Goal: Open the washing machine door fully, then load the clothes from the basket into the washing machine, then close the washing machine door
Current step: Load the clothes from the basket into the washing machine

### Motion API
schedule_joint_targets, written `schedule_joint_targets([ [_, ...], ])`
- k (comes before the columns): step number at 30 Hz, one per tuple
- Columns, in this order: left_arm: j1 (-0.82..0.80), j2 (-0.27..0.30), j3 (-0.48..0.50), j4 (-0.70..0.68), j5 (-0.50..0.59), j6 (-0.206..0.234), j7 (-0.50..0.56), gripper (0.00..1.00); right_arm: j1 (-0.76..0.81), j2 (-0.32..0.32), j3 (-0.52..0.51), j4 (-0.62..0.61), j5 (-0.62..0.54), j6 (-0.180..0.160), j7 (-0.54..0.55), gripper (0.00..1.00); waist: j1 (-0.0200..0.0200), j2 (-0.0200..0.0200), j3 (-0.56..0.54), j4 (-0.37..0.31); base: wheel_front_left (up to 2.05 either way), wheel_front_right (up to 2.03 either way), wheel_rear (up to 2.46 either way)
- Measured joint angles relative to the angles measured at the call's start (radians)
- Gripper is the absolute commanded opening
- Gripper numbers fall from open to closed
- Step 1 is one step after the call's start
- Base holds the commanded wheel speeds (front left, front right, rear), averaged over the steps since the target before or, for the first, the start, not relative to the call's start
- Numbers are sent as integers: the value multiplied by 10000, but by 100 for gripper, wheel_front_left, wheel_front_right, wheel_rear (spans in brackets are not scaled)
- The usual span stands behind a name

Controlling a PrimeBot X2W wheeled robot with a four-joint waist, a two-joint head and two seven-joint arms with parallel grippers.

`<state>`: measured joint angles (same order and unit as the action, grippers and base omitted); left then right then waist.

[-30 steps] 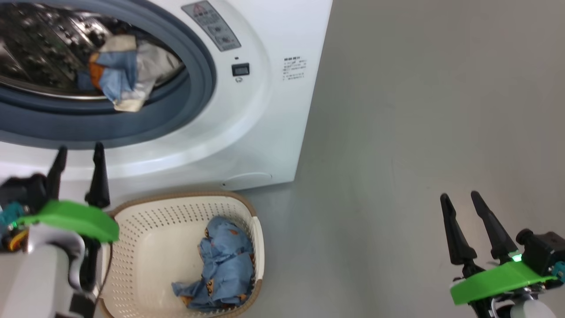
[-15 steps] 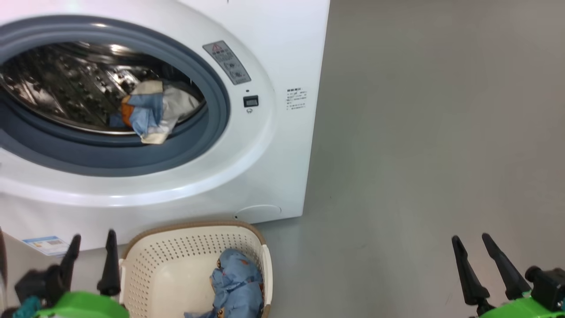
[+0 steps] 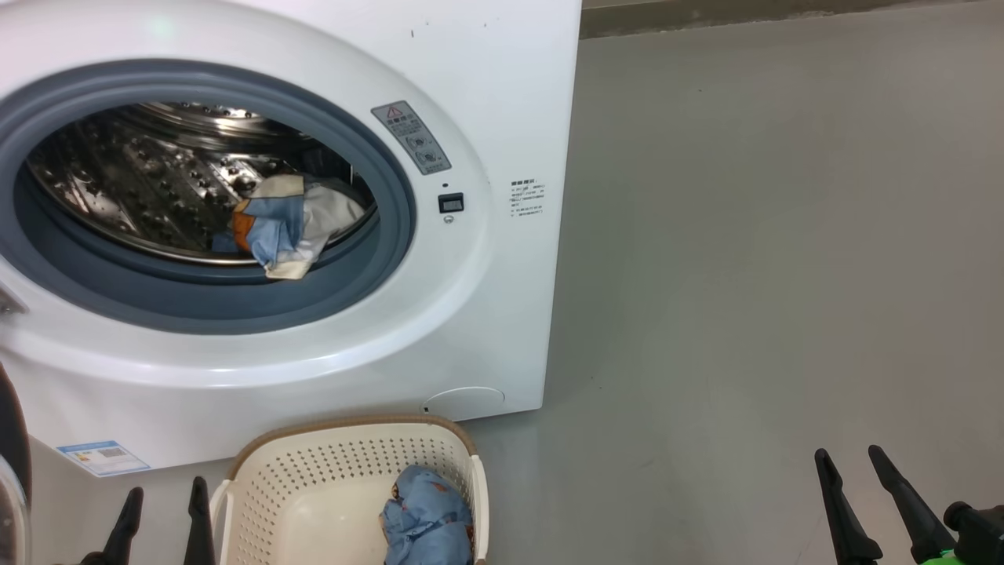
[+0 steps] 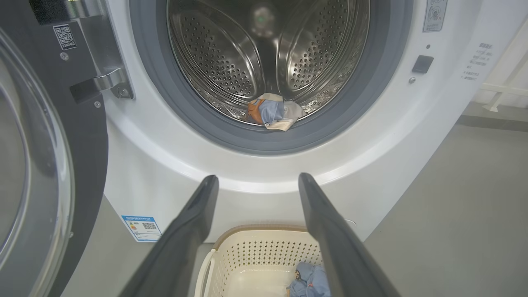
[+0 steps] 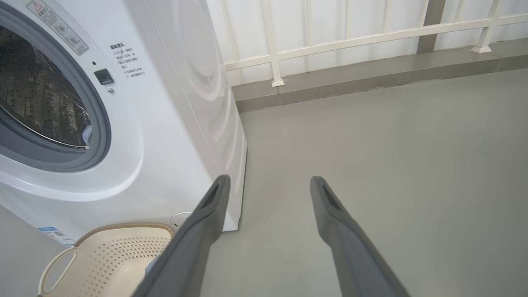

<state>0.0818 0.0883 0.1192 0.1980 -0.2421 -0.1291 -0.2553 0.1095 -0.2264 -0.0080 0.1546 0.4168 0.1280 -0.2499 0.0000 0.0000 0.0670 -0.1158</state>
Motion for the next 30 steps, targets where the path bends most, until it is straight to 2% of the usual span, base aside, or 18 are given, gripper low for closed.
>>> schedule_joint_targets([
  [14, 56, -186, -109, 94, -15, 0, 0, 100, -10, 35, -92, -121, 0, 0, 0, 100, 0, 0, 282, 70, 0, 0, 0],
  [21, -351, -209, -1032, 1235, -366, 0, 0, 100, -221, 265, -109, -151, -2, 0, 0, 100, 0, 0, 709, 53, 0, 0, 0],
  [30, -1829, -63, -2468, 3028, -938, 0, 2, 100, -860, 663, -207, -253, -17, 0, 0, 100, 0, 0, 1578, -11, 0, 0, 0],
])
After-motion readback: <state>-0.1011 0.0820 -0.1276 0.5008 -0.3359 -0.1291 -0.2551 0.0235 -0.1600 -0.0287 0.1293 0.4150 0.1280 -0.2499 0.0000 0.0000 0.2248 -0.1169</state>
